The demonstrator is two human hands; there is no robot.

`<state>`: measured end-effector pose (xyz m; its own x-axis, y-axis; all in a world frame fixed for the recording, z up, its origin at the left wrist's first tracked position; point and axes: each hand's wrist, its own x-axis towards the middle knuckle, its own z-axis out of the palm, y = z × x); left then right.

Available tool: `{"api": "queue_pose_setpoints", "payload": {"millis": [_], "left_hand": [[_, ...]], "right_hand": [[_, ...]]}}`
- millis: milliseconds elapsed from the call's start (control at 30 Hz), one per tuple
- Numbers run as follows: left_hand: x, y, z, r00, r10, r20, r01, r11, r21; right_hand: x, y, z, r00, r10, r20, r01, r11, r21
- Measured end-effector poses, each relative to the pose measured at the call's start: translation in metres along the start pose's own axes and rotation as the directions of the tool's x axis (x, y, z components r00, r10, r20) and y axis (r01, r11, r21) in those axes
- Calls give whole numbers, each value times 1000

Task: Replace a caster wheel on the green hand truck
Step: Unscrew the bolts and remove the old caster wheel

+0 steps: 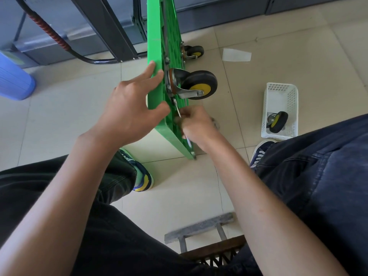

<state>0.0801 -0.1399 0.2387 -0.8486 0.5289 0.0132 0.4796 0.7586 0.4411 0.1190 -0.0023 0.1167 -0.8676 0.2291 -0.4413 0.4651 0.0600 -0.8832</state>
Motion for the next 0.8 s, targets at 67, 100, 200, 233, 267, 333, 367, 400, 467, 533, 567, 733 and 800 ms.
{"api": "queue_pose_setpoints", "payload": {"millis": [67, 100, 200, 233, 267, 333, 367, 400, 467, 533, 567, 733, 800], "left_hand": [[-1, 1, -1, 1000, -6, 1, 6, 1000, -1], [-1, 1, -1, 1000, -7, 5, 7, 1000, -4], [0, 0, -2, 1000, -1, 17, 1, 1000, -15], [0, -1, -2, 1000, 1, 17, -1, 1000, -12], [0, 0, -2, 1000, 4, 19, -4, 1000, -8], [2, 1, -3, 1000, 9, 23, -9, 1000, 2], [1, 1, -3, 1000, 10, 26, -10, 1000, 8], [1, 1, -3, 1000, 11, 28, -12, 1000, 11], [1, 1, -4, 999, 11, 31, -12, 1000, 10], [1, 2, -3, 999, 10, 31, -10, 1000, 5], [1, 2, -4, 999, 8, 31, -8, 1000, 4], [0, 4, -5, 999, 5, 36, -5, 1000, 11], [0, 4, -5, 999, 10, 34, -10, 1000, 14]], "right_hand": [[-6, 30, 10, 1000, -3, -28, -1, 991, -137], [-9, 44, 13, 1000, 21, -22, -25, 984, -179], [-6, 54, 18, 999, 37, -24, -41, 978, -204], [-4, 49, 18, 999, 43, -25, -47, 983, -178], [0, 46, 17, 998, 48, -27, -52, 988, -149], [6, 41, 11, 998, 53, -29, -57, 988, -147], [6, 42, 8, 997, 69, -23, -71, 988, -137], [8, 41, 6, 995, 98, -19, -100, 990, -100], [13, 37, 4, 986, 168, -12, -168, 985, -30], [15, 30, 2, 980, 197, -10, -197, 980, -16], [15, 28, 1, 985, 173, -12, -173, 985, -8], [7, 28, -13, 998, 61, 17, -62, 998, 25], [6, 26, -15, 997, 73, 4, -73, 996, 55]]}}
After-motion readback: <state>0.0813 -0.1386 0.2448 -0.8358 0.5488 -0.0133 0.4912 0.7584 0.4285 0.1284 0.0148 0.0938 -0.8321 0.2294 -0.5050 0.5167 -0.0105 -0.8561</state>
